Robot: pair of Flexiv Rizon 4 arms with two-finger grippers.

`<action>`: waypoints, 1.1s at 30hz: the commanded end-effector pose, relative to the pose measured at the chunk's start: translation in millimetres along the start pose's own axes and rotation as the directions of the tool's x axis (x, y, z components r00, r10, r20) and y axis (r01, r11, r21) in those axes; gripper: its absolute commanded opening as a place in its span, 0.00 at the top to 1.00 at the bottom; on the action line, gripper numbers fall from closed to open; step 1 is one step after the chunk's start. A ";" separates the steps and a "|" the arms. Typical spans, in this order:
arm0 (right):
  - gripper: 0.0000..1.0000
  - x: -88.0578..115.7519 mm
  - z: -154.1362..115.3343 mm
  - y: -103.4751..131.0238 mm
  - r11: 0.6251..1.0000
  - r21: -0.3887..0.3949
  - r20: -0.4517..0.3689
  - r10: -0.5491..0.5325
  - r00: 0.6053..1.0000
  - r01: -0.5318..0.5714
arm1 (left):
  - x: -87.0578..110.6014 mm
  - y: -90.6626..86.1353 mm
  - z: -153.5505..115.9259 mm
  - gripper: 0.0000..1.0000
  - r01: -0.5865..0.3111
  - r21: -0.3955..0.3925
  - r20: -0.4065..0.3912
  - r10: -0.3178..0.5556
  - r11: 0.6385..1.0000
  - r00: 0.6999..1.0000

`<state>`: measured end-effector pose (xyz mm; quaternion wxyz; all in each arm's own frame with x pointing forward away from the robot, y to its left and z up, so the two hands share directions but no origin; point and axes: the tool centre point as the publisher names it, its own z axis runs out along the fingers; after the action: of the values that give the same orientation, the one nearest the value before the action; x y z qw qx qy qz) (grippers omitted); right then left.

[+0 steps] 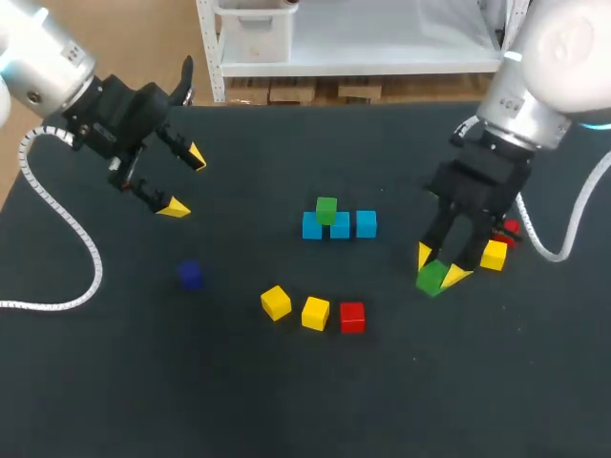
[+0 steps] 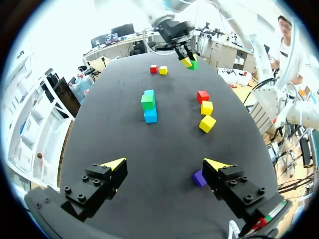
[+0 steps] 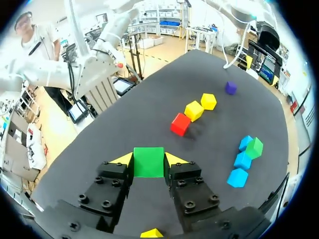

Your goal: Place the blue cubes, place green cubes on the blue cubes, place the yellow cubes on the green cubes, then place the red cubes on the yellow cubes, and place purple cube on the red cubes.

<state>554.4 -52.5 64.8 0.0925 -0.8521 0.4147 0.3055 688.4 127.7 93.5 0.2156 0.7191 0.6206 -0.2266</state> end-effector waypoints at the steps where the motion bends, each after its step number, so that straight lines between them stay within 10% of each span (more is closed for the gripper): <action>1: 1.00 0.4 -4.1 -7.4 0.999 -0.041 0.007 -0.005 1.000 0.005 | 1.4 1.1 0.0 0.00 -0.003 0.001 0.003 0.003 1.000 1.000; 24: 1.00 0.1 -2.9 -7.5 0.999 -0.050 0.021 0.009 1.000 -0.008 | 1.4 1.1 0.0 0.00 -0.003 0.001 0.003 0.003 1.000 1.000; 33: 1.00 -4.2 7.1 -34.9 0.941 0.268 -0.020 0.217 0.976 -0.204 | 1.4 1.1 0.0 0.00 -0.003 0.001 0.003 0.003 1.000 1.000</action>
<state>590.3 -27.8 61.0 0.1175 -0.8142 0.4888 0.2905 688.4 127.7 93.5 0.2156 0.7191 0.6206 -0.2266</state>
